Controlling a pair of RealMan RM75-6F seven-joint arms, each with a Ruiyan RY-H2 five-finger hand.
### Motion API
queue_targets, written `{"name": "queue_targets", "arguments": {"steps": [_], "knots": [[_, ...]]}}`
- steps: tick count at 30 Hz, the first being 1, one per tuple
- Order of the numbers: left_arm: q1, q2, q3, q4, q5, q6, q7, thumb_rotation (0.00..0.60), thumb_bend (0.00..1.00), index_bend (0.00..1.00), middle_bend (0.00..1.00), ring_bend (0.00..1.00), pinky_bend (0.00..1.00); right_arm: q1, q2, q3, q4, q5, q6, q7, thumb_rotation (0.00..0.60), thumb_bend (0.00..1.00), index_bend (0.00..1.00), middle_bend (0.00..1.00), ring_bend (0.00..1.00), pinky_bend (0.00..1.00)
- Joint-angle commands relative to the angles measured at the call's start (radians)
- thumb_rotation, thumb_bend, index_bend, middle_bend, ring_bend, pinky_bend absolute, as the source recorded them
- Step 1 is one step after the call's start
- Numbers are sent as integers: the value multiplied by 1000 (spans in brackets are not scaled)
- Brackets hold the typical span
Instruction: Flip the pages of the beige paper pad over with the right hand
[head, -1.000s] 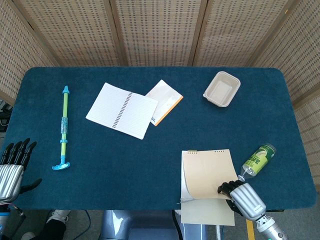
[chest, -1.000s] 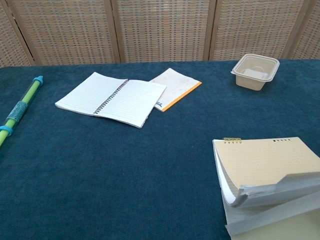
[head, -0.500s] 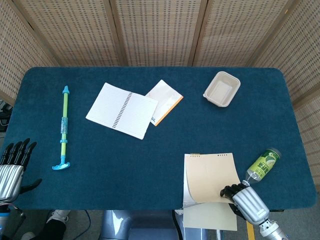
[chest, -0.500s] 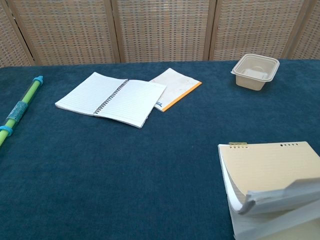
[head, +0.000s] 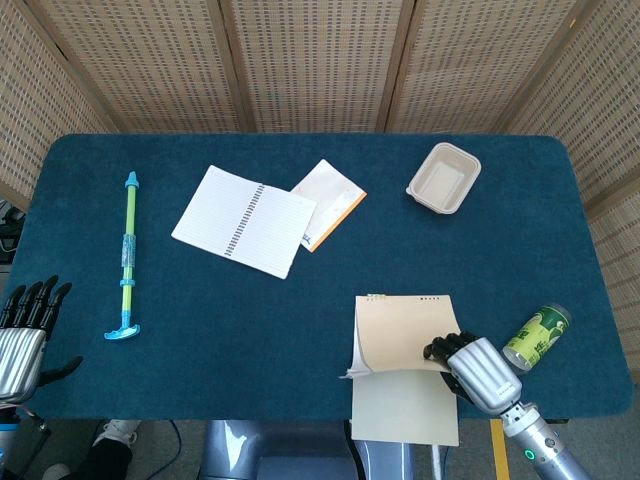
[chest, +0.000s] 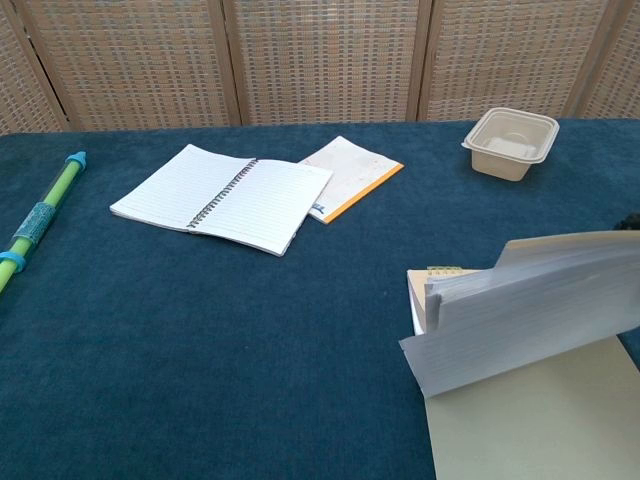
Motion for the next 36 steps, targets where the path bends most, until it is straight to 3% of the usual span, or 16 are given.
{"name": "queue_targets", "arguments": {"steps": [1, 13, 24, 36], "knots": [[0, 0, 0, 1, -1, -1, -1, 600, 35, 0, 0, 0, 0, 29, 17, 38, -28, 42, -38, -24, 600, 824, 630, 537, 483, 562], [-8, -12, -2, 11, -13, -19, 11, 600, 35, 0, 0, 0, 0, 133, 74, 193, -78, 251, -181, -121, 600, 824, 630, 537, 483, 562], [-9, -14, -17, 21, -30, -10, -4, 600, 35, 0, 0, 0, 0, 259, 73, 319, -37, 491, -321, -235, 600, 824, 630, 537, 483, 562], [-12, -14, -21, 29, -38, -13, -7, 600, 35, 0, 0, 0, 0, 370, 21, 363, 45, 674, -402, -344, 600, 823, 631, 537, 483, 562]]}}
